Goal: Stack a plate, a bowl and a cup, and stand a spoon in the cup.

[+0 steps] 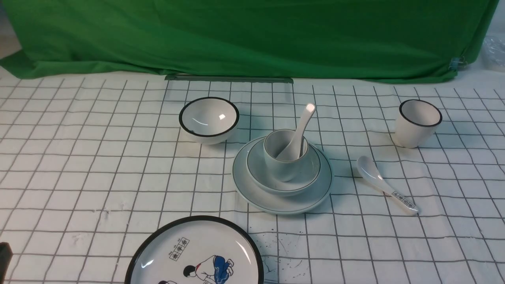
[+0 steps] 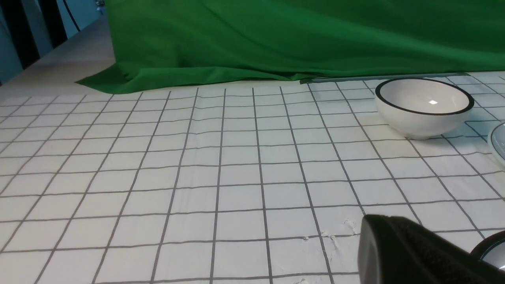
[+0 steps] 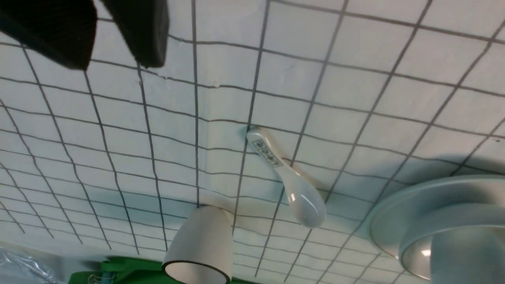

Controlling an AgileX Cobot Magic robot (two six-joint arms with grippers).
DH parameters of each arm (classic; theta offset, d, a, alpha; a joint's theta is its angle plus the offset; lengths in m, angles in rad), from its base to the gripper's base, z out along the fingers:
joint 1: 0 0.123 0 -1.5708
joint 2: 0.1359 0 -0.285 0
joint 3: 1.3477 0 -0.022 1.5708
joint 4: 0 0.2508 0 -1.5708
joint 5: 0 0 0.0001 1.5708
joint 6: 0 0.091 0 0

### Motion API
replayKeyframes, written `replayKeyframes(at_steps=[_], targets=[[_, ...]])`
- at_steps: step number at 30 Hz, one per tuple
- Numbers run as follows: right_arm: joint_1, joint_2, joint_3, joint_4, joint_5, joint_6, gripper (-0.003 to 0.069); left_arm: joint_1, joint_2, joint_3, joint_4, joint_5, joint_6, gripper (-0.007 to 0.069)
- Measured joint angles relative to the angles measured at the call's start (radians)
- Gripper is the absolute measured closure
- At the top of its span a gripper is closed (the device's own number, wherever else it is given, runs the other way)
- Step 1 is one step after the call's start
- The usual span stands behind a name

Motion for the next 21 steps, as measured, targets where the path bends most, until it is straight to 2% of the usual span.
replayKeyframes(at_steps=[21], targets=[[0.0,0.0,0.0,0.0,0.0,0.002,0.0422,0.0,0.0,0.0,0.0,0.0,0.007,0.0622]])
